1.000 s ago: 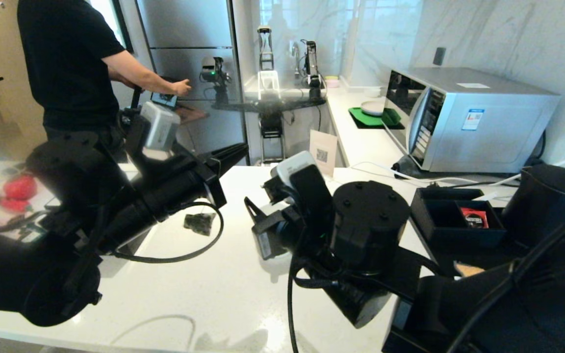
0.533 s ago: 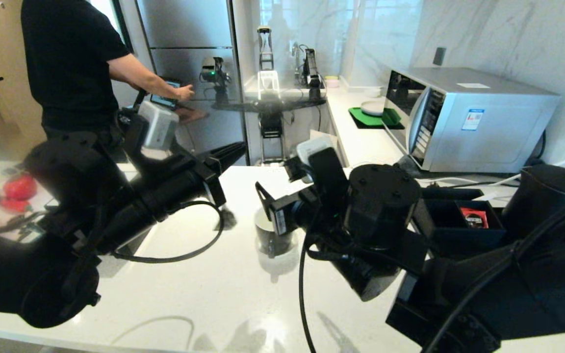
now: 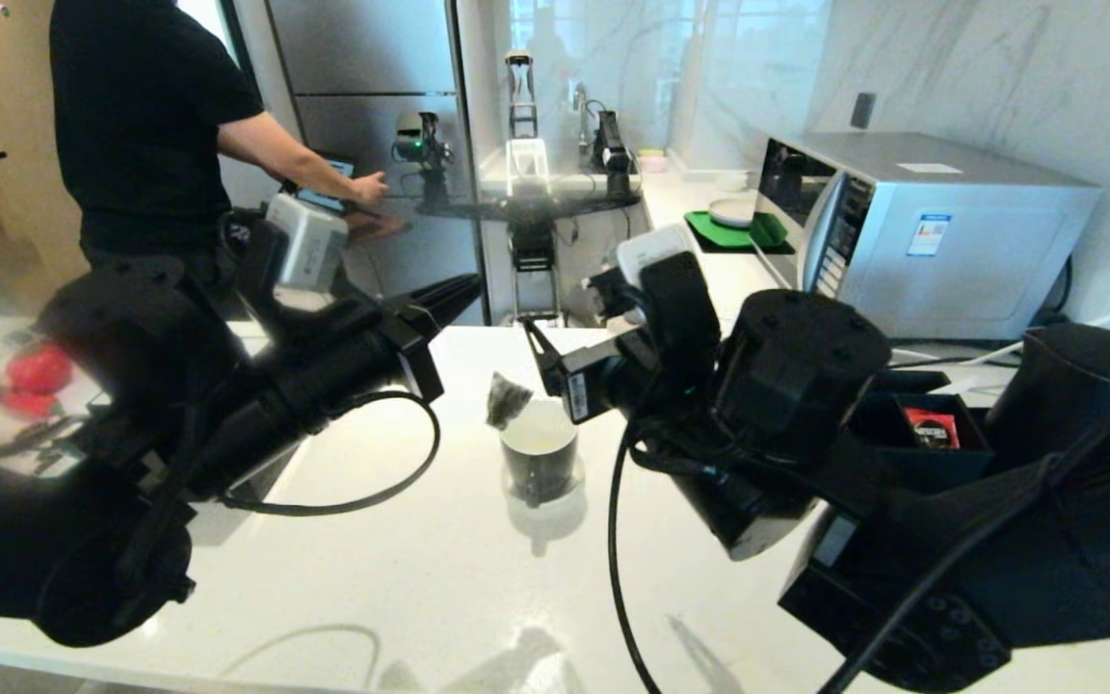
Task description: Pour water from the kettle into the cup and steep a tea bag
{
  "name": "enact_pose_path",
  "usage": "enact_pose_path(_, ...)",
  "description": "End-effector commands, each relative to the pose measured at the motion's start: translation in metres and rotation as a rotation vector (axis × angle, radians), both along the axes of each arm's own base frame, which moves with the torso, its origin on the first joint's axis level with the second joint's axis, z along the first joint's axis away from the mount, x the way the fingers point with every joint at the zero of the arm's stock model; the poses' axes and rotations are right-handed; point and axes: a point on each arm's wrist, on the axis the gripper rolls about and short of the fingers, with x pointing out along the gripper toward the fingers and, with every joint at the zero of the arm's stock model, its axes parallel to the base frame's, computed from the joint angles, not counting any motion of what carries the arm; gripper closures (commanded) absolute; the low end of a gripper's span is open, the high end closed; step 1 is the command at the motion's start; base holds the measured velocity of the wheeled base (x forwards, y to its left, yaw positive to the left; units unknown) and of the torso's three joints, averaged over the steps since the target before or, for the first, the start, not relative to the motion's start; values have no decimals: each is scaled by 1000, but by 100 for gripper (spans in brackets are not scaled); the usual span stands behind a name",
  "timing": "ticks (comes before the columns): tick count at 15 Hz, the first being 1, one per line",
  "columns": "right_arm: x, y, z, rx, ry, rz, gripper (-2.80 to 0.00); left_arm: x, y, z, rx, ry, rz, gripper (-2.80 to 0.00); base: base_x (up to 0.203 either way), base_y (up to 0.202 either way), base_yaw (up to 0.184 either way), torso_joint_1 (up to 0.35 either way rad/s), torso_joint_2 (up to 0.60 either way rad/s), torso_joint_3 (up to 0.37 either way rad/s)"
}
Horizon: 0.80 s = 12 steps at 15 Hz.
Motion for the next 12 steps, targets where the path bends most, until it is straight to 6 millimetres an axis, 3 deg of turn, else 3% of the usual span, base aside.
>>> enact_pose_path(1,-2,-9,12,25,-24,-14,-280,-1,-2,1,-2,-8,-10,0,0,0,0,0,0,0)
enact_pose_path(2,0,-14,16,31,-30,-26,-280,-1,-3,1,-2,-8,-13,0,0,0,0,0,0,0)
enact_pose_path(3,0,-17,18,36,-33,-35,0,-1,-3,1,-2,-8,-13,0,0,0,0,0,0,0)
enact_pose_path(9,8,-39,31,60,-53,-100,0,-2,-3,1,-3,-9,-12,0,0,0,0,0,0,0)
enact_pose_path(12,12,-63,37,55,-68,-165,0,-2,-4,3,-5,-12,-15,0,0,0,0,0,0,0)
